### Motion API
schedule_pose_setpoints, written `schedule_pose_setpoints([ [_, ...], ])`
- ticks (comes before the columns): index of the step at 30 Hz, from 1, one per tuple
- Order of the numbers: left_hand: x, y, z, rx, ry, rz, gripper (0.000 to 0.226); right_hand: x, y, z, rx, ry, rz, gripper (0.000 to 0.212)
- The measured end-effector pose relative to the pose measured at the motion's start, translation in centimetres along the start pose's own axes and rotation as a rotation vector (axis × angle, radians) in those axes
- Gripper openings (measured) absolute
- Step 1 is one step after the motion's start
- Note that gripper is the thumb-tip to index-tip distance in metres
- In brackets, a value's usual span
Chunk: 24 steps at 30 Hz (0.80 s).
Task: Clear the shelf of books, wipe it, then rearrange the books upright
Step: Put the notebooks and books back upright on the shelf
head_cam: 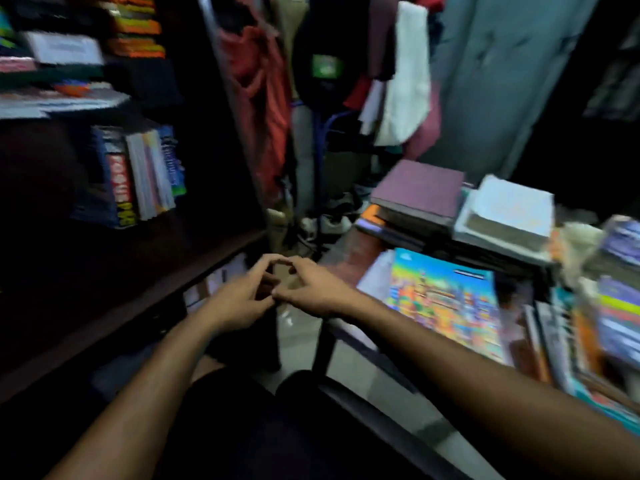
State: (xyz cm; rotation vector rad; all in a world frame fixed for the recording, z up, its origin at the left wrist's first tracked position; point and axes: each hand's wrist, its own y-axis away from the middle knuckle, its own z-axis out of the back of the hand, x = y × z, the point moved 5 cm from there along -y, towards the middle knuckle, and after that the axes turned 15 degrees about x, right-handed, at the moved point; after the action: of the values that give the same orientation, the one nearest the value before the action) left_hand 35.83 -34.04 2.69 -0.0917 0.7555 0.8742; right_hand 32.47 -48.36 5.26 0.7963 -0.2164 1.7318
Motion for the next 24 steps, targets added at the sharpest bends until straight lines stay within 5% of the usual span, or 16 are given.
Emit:
schedule_pose_setpoints([
  [4,-7.6,-2.5,-3.0,-0.108,0.112,-0.066,0.036,-5.9,9.9,4.3,-0.123,0.128,-0.182,0.060],
  [7,-10.4,-4.4,-6.8,-0.023,0.201,-0.046,0.042,-11.7,14.8,5.6,-0.099,0.322,-0.542,0.072],
  [9,-11.2,-4.9,-9.2,0.046,0.131,0.012,0.050,-14.9,17.2,5.9,-0.103,0.303,-0.691,0.086],
  [13,-12.0,-4.7,-10.5,-0.065,-0.167,0.069,0.048,-17.7,19.0,5.3,-0.202,0.128,-0.666,0.097],
  [16,-13.2,-4.4,-10.8,-0.083,-0.247,0.034,0.049,-19.0,19.4,4.1,-0.297,-0.115,-0.642,0.097],
  [21,-14.2,-5.0,-11.9,0.037,0.025,0.083,0.052,-19.7,19.0,3.1,-0.545,-0.900,-0.458,0.086],
  [24,-14.0,-5.1,-11.3,0.006,0.200,0.123,0.055,-19.0,18.6,2.1,-0.578,-1.103,-0.401,0.081],
])
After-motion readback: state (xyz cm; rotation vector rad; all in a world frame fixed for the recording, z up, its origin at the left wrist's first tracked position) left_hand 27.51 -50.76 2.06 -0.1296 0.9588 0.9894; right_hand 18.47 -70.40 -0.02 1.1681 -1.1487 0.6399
